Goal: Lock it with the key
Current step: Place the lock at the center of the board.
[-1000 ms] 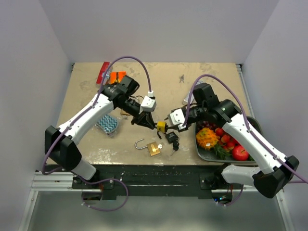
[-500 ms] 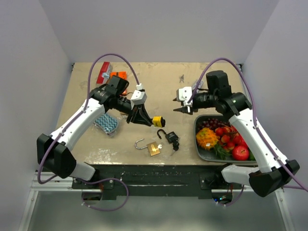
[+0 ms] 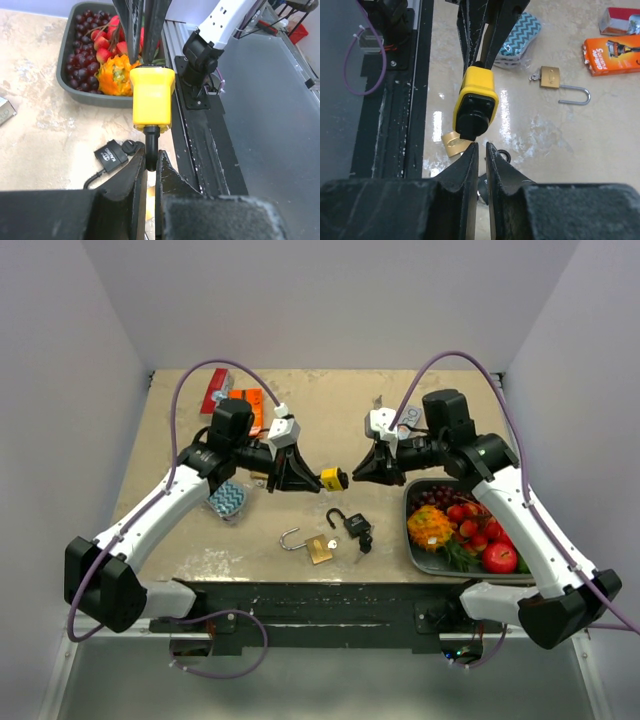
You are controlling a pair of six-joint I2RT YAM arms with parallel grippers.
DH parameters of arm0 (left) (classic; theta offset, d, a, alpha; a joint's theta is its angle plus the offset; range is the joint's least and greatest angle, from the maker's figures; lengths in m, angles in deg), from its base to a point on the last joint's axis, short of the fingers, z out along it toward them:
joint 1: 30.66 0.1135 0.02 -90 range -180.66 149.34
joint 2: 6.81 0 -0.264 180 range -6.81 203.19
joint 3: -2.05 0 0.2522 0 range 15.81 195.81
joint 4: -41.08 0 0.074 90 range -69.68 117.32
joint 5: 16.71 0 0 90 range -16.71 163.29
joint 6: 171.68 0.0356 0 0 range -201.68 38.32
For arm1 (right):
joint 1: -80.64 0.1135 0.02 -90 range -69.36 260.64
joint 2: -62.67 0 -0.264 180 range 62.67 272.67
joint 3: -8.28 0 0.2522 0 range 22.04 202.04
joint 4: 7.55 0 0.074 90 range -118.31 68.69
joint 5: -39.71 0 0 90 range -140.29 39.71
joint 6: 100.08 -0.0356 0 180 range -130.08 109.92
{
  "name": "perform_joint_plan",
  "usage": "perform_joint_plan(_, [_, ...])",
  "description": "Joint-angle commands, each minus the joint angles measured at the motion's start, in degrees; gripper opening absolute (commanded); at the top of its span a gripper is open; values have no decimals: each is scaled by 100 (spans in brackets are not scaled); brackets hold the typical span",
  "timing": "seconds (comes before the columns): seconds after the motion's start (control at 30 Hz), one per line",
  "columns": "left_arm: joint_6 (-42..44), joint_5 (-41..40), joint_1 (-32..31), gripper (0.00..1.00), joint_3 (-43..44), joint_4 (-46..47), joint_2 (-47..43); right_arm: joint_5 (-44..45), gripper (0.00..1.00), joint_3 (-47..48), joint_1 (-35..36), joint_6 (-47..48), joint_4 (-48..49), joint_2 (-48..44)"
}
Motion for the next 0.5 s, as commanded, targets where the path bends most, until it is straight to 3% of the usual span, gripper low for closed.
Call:
perform_joint_plan(0.0, [-588,184,35,0,-38,908,-185,-203,14,-61,6,-652,375,-50])
perform_joint_plan(0.47, [-667,122,27,0,-64,987,-115,-344,12,-113,112,-617,428,-50])
